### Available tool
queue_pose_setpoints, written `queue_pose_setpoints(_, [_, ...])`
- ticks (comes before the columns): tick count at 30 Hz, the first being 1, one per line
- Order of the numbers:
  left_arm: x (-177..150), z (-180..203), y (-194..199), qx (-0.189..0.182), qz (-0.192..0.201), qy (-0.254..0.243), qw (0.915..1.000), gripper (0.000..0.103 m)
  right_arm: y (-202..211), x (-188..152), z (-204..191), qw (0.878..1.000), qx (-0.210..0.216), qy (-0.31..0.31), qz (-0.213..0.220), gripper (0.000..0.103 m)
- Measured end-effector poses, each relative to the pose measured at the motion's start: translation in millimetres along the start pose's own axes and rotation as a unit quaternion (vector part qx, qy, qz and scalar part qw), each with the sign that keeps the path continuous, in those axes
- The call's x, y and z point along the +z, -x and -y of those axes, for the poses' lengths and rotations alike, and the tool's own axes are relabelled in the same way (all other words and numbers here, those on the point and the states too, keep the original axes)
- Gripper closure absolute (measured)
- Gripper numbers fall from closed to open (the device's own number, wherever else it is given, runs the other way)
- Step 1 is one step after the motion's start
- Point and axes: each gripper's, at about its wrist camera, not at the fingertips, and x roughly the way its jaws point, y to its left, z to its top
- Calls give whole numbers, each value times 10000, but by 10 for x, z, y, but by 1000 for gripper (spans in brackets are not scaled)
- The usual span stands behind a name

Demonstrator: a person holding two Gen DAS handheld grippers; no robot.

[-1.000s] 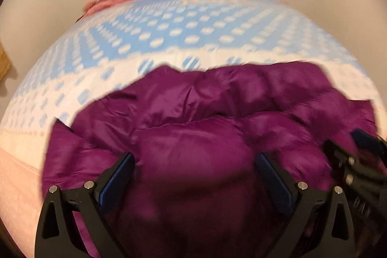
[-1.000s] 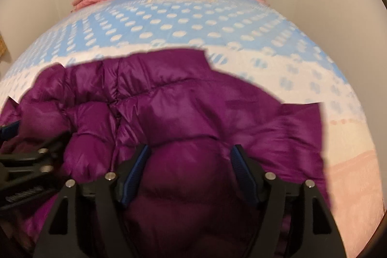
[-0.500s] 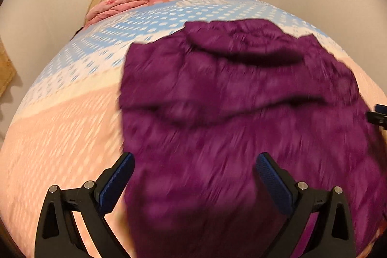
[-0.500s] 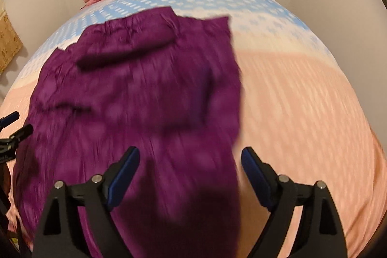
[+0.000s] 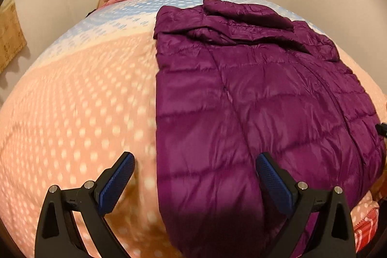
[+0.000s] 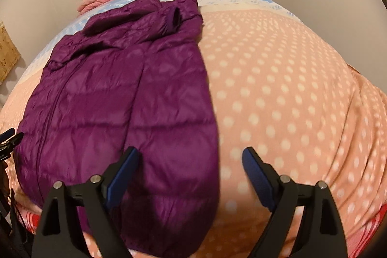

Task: Fold large clothes

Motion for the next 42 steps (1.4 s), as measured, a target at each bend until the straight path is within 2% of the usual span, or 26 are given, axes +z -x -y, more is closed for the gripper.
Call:
queue_pose_setpoints(8, [-110,87,84,-190,50,21,9998,3,90,-344,-76,10000,12,69,22,14])
queue_pose_setpoints(10, [-158,139,85,-270,-26,-15,9996,4,109,-388,-107,10000,46,57,10,19])
queue_pose_setpoints(14, [-221,191,134,-318,-14,-74,9995,16,130,-440,-193,9998,29,164,-57,32])
queue_pose_setpoints(18, [-251,175,161,-407,-57,-22,9992,26,139,-479,-155,9998,152,34,-134,52])
queue_pose_setpoints(20, [-265,174,171,-406,-52,-51,9991,42,135,-501,-149,9998,153,20,-160,66])
queue_pose_setpoints(21, [-275,183,185,-467,-36,-104,9989,49,138,-507,-147,9997,223,38,-130,80])
queue_pose_setpoints(22, [-280,196,204,-534,-21,-163,9984,65,144,-509,-149,9995,288,32,-106,86])
queue_pose_setpoints(23, [-277,212,224,-531,4,-211,9984,76,155,-511,-141,9994,340,9,-80,88])
queue_pose_setpoints(24, [-270,234,262,-496,45,-283,9984,82,171,-508,-132,9991,429,-12,-65,91])
queue_pose_setpoints(25, [-264,251,306,-453,95,-351,9983,91,193,-500,-132,9987,507,-12,-42,93])
queue_pose_setpoints(28, [-208,213,433,-528,222,-397,9976,96,317,-480,-123,9979,638,0,103,94])
queue_pose_setpoints(37, [-73,-12,1088,-893,776,-392,9922,99,1006,-440,-109,9895,1177,-49,841,95])
queue_pose_setpoints(40, [-29,-27,1396,-1107,998,-442,9878,99,1312,-417,-141,9851,1281,2,1149,95])
queue_pose_setpoints(42, [3,-22,1696,-1178,1285,-560,9831,100,1551,-398,-166,9810,1337,48,1407,95])
